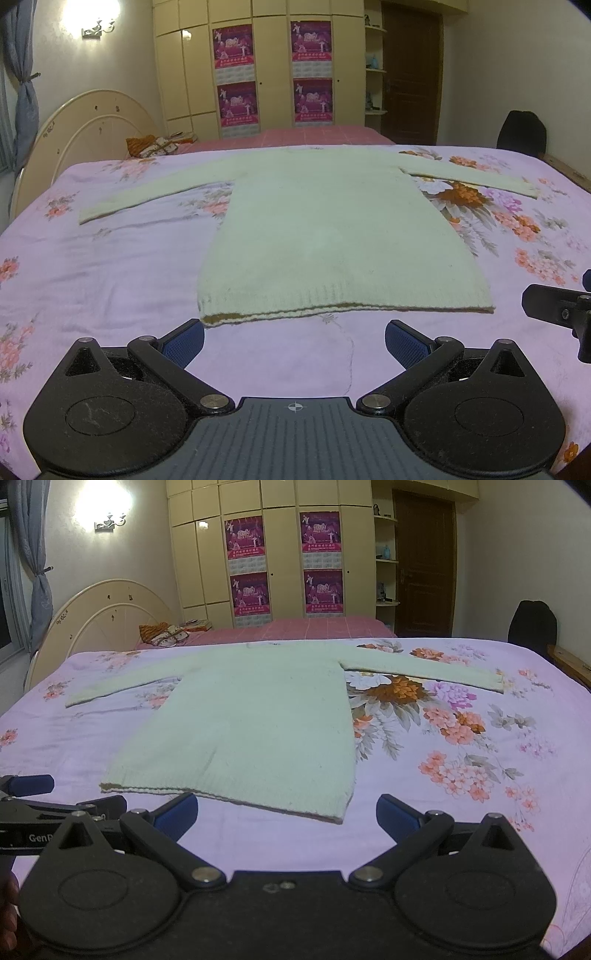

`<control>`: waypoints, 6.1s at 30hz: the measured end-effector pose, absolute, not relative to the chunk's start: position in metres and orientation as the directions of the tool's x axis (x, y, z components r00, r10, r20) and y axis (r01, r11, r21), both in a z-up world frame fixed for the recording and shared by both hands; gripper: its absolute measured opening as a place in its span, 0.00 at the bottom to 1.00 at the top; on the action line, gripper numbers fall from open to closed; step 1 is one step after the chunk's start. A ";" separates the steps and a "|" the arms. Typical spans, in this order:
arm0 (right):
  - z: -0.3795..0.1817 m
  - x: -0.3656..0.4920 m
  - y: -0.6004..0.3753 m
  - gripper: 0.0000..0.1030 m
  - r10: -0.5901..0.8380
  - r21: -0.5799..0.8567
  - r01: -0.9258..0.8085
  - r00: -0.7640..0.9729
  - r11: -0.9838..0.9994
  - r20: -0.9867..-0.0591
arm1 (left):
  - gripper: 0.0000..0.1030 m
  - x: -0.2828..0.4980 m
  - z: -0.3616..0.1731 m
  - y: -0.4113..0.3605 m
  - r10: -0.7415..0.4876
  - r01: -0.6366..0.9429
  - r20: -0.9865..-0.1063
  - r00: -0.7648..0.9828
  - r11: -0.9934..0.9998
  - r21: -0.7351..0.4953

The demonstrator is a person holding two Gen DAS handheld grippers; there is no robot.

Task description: Fold small clothes

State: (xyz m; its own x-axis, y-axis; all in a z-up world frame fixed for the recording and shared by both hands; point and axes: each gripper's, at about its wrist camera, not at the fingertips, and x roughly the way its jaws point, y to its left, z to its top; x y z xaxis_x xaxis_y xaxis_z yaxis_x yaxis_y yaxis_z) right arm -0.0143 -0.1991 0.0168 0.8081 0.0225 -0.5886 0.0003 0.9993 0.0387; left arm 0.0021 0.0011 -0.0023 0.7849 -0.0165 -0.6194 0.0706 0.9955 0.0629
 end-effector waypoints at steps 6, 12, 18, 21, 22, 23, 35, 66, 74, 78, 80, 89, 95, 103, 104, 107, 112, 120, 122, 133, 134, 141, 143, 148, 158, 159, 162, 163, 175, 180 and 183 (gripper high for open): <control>0.017 -0.013 -0.197 0.99 0.025 0.038 -0.003 0.807 0.999 -0.590 | 1.00 0.002 -0.003 0.004 -0.019 0.073 -0.621 0.784 0.995 0.062; 0.016 -0.011 -0.195 0.99 0.031 0.040 -0.009 0.807 0.999 -0.589 | 1.00 0.001 -0.005 0.007 -0.014 0.067 -0.620 0.785 0.996 0.062; 0.015 -0.010 -0.193 0.99 0.033 0.040 -0.011 0.807 0.999 -0.589 | 1.00 0.000 -0.006 0.011 -0.013 0.063 -0.621 0.784 0.996 0.060; 0.015 -0.011 -0.193 0.99 0.031 0.040 -0.009 0.807 0.999 -0.589 | 1.00 -0.001 -0.005 0.011 -0.012 0.063 -0.621 0.784 0.996 0.061; 0.015 -0.010 -0.193 0.99 0.031 0.040 -0.009 0.807 0.999 -0.589 | 1.00 -0.001 -0.005 0.012 -0.012 0.063 -0.621 0.784 0.996 0.060; 0.015 -0.011 -0.193 0.99 0.030 0.039 -0.009 0.808 0.999 -0.589 | 1.00 -0.001 -0.005 0.012 -0.014 0.065 -0.621 0.783 0.996 0.059; 0.011 -0.012 -0.194 0.99 0.031 0.045 -0.006 0.808 0.999 -0.589 | 1.00 -0.002 -0.007 0.011 -0.011 0.062 -0.623 0.782 0.996 0.061; 0.009 -0.013 -0.197 0.99 0.038 0.050 -0.010 0.802 0.999 -0.596 | 1.00 0.000 -0.008 0.011 0.006 0.054 -0.629 0.777 0.996 0.076; 0.006 -0.012 -0.197 0.99 0.040 0.051 -0.011 0.795 0.999 -0.605 | 1.00 0.002 -0.010 0.011 0.025 0.025 -0.635 0.772 0.997 0.070; 0.005 -0.010 -0.201 0.99 0.029 0.049 0.001 0.791 0.999 -0.611 | 1.00 0.006 -0.012 0.010 -0.007 0.040 -0.643 0.766 0.999 0.037; 0.006 -0.009 -0.204 0.99 0.013 0.047 0.021 0.793 0.999 -0.609 | 1.00 0.012 -0.011 0.005 -0.047 0.085 -0.643 0.765 0.996 0.028; 0.040 0.039 -0.285 0.99 -0.081 0.121 0.175 0.831 0.977 -0.551 | 1.00 0.102 0.033 -0.003 -0.100 0.110 -0.527 0.844 0.994 -0.013; 0.062 0.107 -0.374 0.99 -0.111 0.280 0.282 0.859 0.918 -0.500 | 1.00 0.186 0.032 -0.006 -0.058 0.060 -0.527 0.848 0.998 -0.013; 0.023 0.209 -0.497 0.58 -0.198 0.426 0.441 0.841 0.790 -0.504 | 1.00 0.282 -0.019 -0.019 0.005 0.001 -0.620 0.785 1.000 0.009; 0.015 0.217 -0.509 0.54 -0.197 0.447 0.452 0.839 0.772 -0.508 | 1.00 0.292 -0.026 -0.022 0.004 0.002 -0.632 0.775 1.000 0.009; -0.021 0.242 -0.553 0.49 -0.205 0.538 0.509 0.826 0.672 -0.525 | 1.00 0.317 -0.043 -0.030 0.018 -0.004 -0.658 0.753 1.000 0.023; -0.072 0.273 -0.596 0.48 -0.189 0.618 0.556 0.808 0.556 -0.558 | 1.00 0.345 -0.056 -0.039 0.048 -0.032 -0.674 0.737 0.999 0.037; -0.086 0.300 -0.613 0.14 -0.216 0.613 0.574 0.801 0.543 -0.558 | 1.00 0.379 -0.061 -0.011 0.006 -0.018 -0.708 0.706 1.000 -0.010; -0.087 0.306 -0.614 0.06 -0.229 0.582 0.587 0.787 0.563 -0.573 | 1.00 0.389 -0.060 -0.001 0.007 -0.016 -0.717 0.697 1.000 -0.005; -0.035 0.392 -0.487 0.06 -0.133 0.336 0.346 0.842 0.876 -0.523 | 1.00 0.458 -0.045 0.049 -0.014 -0.021 -0.705 0.709 0.999 -0.041; -0.031 0.400 -0.473 0.06 -0.109 0.332 0.317 0.848 0.888 -0.518 | 1.00 0.461 -0.045 0.052 -0.034 -0.017 -0.701 0.712 0.998 -0.065; -0.030 0.445 -0.331 0.05 0.091 0.297 0.077 0.852 0.952 -0.515 | 1.00 0.464 -0.049 0.071 -0.108 0.013 -0.675 0.730 0.990 -0.144; -0.034 0.455 -0.295 0.05 0.134 0.293 0.031 0.840 0.956 -0.525 | 1.00 0.463 -0.049 0.082 -0.118 0.013 -0.669 0.734 0.987 -0.160; -0.041 0.474 -0.216 0.06 0.224 0.269 -0.085 0.809 0.959 -0.544 | 1.00 0.463 -0.046 0.105 -0.147 0.015 -0.654 0.742 0.979 -0.203; -0.045 0.458 -0.153 0.39 0.223 0.175 -0.148 0.796 0.973 -0.562 | 1.00 0.484 -0.065 0.112 -0.241 0.001 -0.649 0.721 0.938 -0.347; -0.041 0.447 -0.161 0.40 0.218 0.196 -0.130 0.807 0.972 -0.549 | 0.99 0.489 -0.069 0.105 -0.283 0.021 -0.644 0.711 0.924 -0.382; -0.037 0.428 -0.196 0.40 0.194 0.276 -0.045 0.818 0.960 -0.542 | 0.53 0.509 -0.079 0.069 -0.394 0.110 -0.636 0.663 0.892 -0.438; -0.037 0.423 -0.209 0.40 0.183 0.299 -0.015 0.820 0.954 -0.542 | 0.53 0.516 -0.084 0.057 -0.429 0.131 -0.638 0.639 0.878 -0.460; -0.054 0.384 -0.302 0.41 0.098 0.414 0.175 0.823 0.894 -0.560 | 0.03 0.563 -0.107 0.001 -0.452 0.167 -0.627 0.634 0.872 -0.460; -0.066 0.383 -0.329 0.55 0.132 0.543 0.220 0.835 0.811 -0.534 | 0.03 0.564 -0.099 0.047 -0.340 0.078 -0.626 0.702 0.910 -0.407; -0.073 0.390 -0.345 0.56 0.189 0.647 0.215 0.849 0.731 -0.494 | 0.03 0.570 -0.102 0.062 -0.315 0.044 -0.635 0.705 0.913 -0.405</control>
State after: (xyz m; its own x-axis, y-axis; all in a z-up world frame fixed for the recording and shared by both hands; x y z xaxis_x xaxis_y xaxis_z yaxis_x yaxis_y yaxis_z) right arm 0.3896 -0.3453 -0.0730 0.8486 0.1886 -0.4942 0.2146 0.7313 0.6474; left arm 0.5699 0.0619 -0.1025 0.7054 -0.3154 -0.6348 0.0440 0.9133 -0.4049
